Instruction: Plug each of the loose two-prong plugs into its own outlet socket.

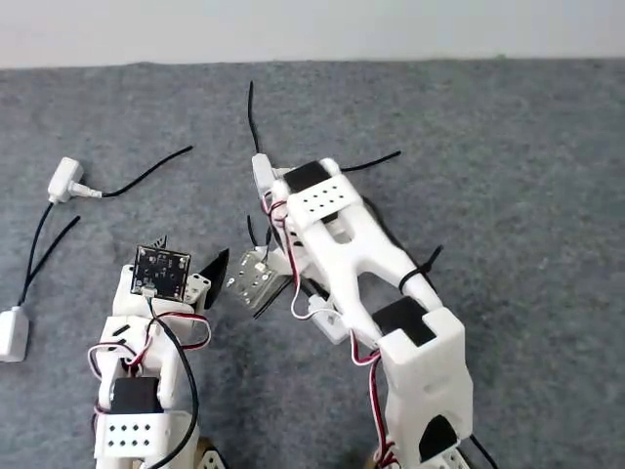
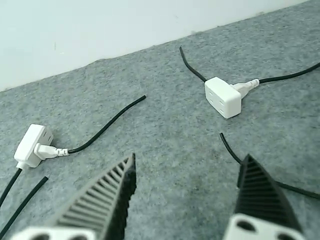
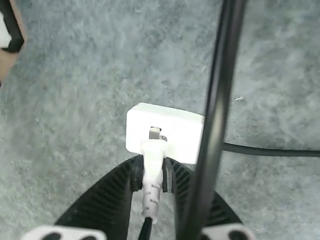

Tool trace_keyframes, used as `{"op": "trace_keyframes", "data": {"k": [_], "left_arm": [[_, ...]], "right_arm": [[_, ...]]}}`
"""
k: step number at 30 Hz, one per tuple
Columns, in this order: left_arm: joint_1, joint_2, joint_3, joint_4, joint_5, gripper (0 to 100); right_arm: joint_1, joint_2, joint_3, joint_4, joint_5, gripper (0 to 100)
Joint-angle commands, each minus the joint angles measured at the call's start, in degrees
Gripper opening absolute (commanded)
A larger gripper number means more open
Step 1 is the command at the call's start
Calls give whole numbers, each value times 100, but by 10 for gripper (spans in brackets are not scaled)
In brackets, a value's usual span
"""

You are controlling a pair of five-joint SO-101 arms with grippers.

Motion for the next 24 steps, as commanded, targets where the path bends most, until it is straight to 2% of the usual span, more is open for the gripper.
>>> {"op": "trace_keyframes", "data": {"k": [1, 12, 24], "left_arm": [[9, -44, -75, -9, -26, 316], [0, -53, -84, -26, -18, 316], [9, -53, -84, -26, -18, 316]], "right_arm": [[-180, -462, 18, 207, -334, 9], [-242, -734, 26, -163, -1495, 9], [-277, -1121, 308, -22, -1222, 9]]}}
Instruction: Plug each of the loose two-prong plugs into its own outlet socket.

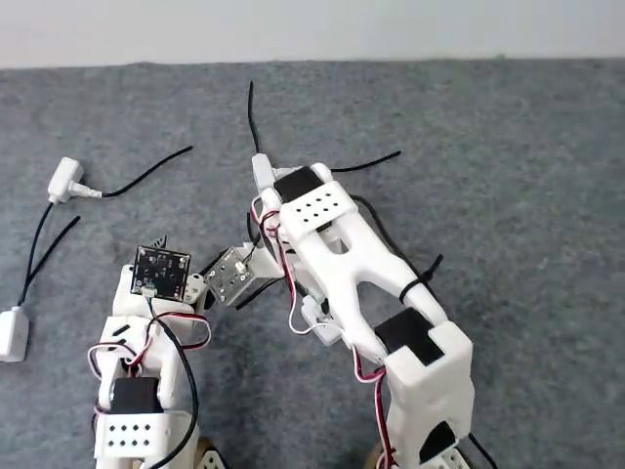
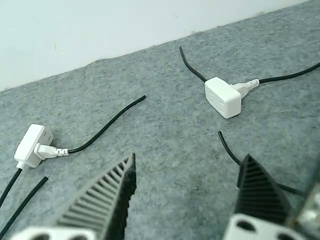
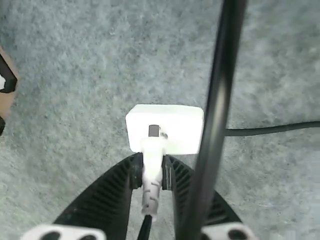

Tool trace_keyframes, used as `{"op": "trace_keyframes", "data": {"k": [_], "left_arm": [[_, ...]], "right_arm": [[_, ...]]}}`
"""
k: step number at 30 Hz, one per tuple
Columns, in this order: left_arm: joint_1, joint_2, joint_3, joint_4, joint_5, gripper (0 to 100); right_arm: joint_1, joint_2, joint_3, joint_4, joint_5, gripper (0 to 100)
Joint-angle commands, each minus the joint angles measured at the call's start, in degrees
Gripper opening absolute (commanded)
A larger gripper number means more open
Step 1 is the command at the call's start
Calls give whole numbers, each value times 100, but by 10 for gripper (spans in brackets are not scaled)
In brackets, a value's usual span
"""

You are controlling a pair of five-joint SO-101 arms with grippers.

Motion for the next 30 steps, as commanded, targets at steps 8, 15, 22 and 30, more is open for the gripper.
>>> {"op": "trace_keyframes", "data": {"k": [8, 15, 22, 30], "left_arm": [[9, -53, -84, -26, -18, 316], [18, -53, -84, -26, -18, 316], [18, -53, -84, -26, -18, 316], [26, -53, -84, -26, -18, 316]], "right_arm": [[-57, -330, 53, 163, 149, 9], [-48, -119, 62, 110, 149, 9], [-57, 48, 62, 101, 211, 9], [-48, 75, 62, 110, 220, 9]]}}
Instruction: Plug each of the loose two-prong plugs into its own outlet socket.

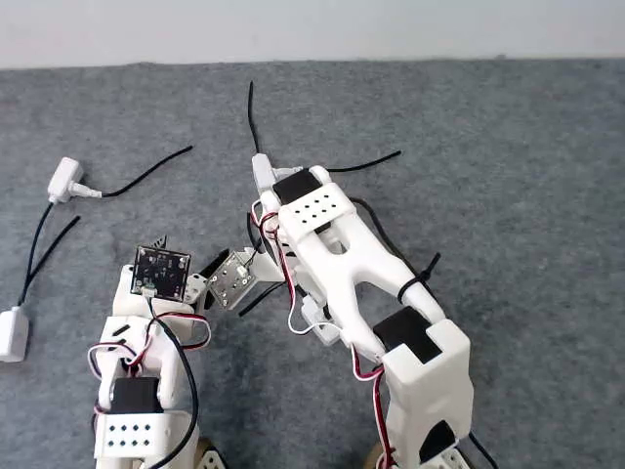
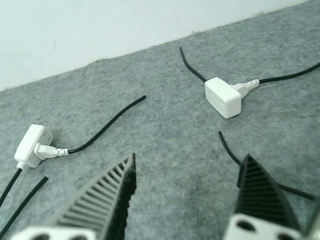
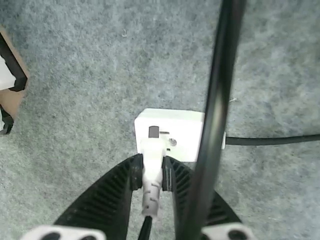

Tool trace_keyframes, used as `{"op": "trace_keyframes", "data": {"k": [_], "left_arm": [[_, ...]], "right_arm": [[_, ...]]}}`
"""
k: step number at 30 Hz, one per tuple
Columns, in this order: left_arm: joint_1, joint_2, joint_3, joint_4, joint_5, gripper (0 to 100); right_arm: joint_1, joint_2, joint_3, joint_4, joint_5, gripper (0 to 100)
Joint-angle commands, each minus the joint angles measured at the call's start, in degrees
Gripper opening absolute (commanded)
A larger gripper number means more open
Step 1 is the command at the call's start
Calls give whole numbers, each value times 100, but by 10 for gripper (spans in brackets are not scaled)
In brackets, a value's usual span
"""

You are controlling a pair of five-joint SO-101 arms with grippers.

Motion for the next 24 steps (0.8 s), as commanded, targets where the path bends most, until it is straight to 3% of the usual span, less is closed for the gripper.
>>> {"op": "trace_keyframes", "data": {"k": [1, 10, 15, 24], "left_arm": [[26, -53, -84, -26, -18, 316], [44, -53, -92, -44, -18, 316], [316, -44, 13, -246, -18, 316], [1125, -18, 532, -985, -53, 316]], "right_arm": [[-31, -66, -26, 40, 97, 9], [48, -875, -193, 295, -79, 9], [-145, -1921, -185, 295, -888, 9], [-435, -3459, -176, 286, -3086, 9]]}}
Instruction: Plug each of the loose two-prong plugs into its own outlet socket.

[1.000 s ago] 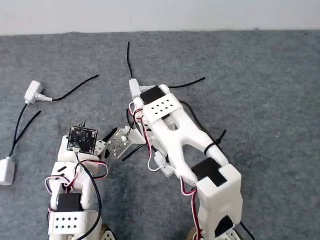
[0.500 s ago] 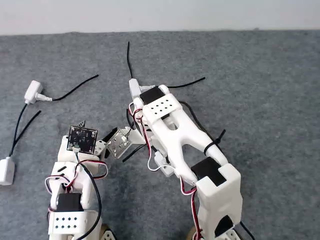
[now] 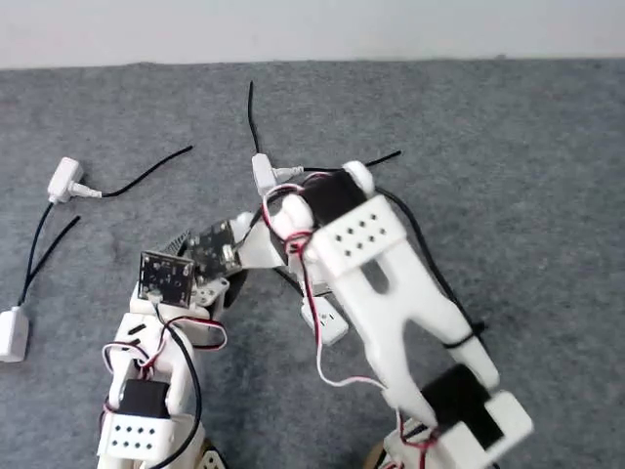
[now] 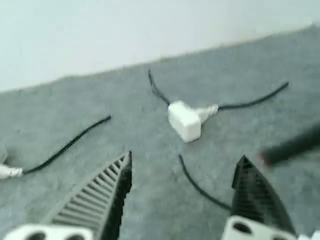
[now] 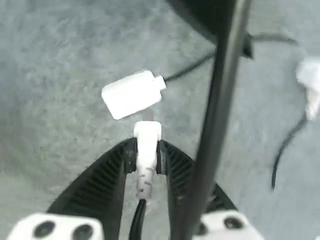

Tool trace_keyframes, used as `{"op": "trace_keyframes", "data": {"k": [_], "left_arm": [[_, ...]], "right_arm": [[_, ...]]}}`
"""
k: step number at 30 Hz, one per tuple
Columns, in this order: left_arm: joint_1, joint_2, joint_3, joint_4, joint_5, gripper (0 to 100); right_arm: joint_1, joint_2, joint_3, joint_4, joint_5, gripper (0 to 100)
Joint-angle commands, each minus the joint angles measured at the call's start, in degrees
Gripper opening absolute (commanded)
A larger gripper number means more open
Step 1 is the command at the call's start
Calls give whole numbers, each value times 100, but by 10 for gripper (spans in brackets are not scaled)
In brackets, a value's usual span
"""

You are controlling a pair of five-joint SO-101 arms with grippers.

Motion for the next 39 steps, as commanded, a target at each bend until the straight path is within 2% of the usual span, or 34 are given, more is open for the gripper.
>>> {"op": "trace_keyframes", "data": {"k": [1, 6, 13, 25, 39], "left_arm": [[352, 62, 207, -281, -105, 316], [378, 70, 207, 26, -97, 316], [325, 26, 207, 1556, -105, 316], [281, 70, 207, 1635, -97, 316], [281, 70, 207, 1635, -97, 316]], "right_arm": [[-215, -936, -202, 215, -818, 9], [-295, -1780, 53, 233, -1327, 9], [-286, -2747, 941, 233, -1749, 9], [-251, -3626, 1099, 242, -2347, 9], [-251, -3662, 1345, 233, -2602, 9]]}}
